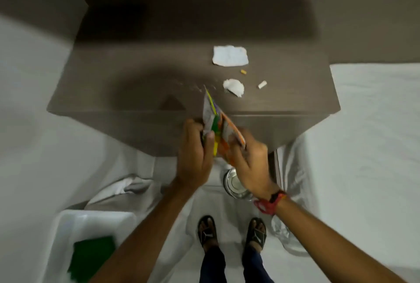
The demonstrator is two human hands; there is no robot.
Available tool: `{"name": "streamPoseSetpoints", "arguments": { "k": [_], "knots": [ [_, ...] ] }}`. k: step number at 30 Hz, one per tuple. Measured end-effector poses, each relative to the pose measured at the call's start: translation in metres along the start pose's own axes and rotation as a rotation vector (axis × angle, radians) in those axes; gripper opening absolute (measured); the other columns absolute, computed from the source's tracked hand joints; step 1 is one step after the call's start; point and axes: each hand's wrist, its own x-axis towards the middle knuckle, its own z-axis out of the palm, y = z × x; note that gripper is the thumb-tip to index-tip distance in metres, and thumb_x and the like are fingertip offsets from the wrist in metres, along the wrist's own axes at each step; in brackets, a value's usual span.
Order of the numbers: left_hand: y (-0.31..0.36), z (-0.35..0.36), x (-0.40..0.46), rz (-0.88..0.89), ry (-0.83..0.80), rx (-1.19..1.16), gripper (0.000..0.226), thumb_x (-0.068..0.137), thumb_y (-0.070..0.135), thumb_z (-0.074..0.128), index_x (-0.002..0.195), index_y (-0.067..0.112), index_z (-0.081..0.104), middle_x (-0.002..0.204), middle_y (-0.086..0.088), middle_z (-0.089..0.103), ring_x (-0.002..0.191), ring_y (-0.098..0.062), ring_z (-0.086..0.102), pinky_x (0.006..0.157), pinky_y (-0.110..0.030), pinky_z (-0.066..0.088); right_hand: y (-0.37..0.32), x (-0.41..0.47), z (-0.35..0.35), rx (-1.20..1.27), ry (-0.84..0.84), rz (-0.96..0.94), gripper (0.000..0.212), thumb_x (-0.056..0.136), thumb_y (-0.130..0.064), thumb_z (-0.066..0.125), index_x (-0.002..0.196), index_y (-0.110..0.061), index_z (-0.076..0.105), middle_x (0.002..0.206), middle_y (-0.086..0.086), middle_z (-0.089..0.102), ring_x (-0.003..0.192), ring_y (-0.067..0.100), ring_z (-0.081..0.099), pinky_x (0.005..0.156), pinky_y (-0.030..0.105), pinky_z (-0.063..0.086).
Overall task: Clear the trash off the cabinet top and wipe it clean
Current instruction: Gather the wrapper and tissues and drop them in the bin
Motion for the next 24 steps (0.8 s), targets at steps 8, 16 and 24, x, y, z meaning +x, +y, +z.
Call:
{"name": "streamPoseSetpoints", "arguments": {
  "k": [8,16,24],
  "knots": [
    [-0.179,0.159,-0.164,-0.731,-0.53,0.004,0.013,0.095,0.016,0.065,0.087,0.014,0.054,0.082,-0.01,0.068,0.077,-0.024,0.068,0.066,-0.039,0.057,0.273,-0.154,0.004,-0.074,0.102,0.96,0.039,0.103,-0.036,0.053,0.12,-0.003,0.065,0.1,0.02,0.073,0.086,0.032,0.071,0.081,0.052,0.061],
    [-0.302,0.293,-0.198,-1.106,-0.636,-0.035,0.031,0.098,0.012,0.056,0.125,0.0,0.062,0.131,-0.028,0.064,0.119,-0.042,0.065,0.101,-0.054,0.056,0.421,-0.16,0.036,0.122,0.102,1.161,0.04,0.103,-0.037,0.055,0.138,-0.017,0.056,0.129,0.012,0.068,0.112,0.027,0.065,0.1,0.044,0.055],
    [-0.26,0.253,-0.157,-0.75,-0.46,0.161,0.027,0.092,0.003,0.059,0.117,0.004,0.068,0.12,-0.014,0.073,0.115,-0.031,0.068,0.087,-0.022,0.049,0.379,-0.128,0.016,-0.187,0.057,0.748,0.023,0.101,-0.01,0.053,0.114,-0.011,0.071,0.108,0.006,0.074,0.101,0.022,0.071,0.076,0.024,0.062]
  ]
}}
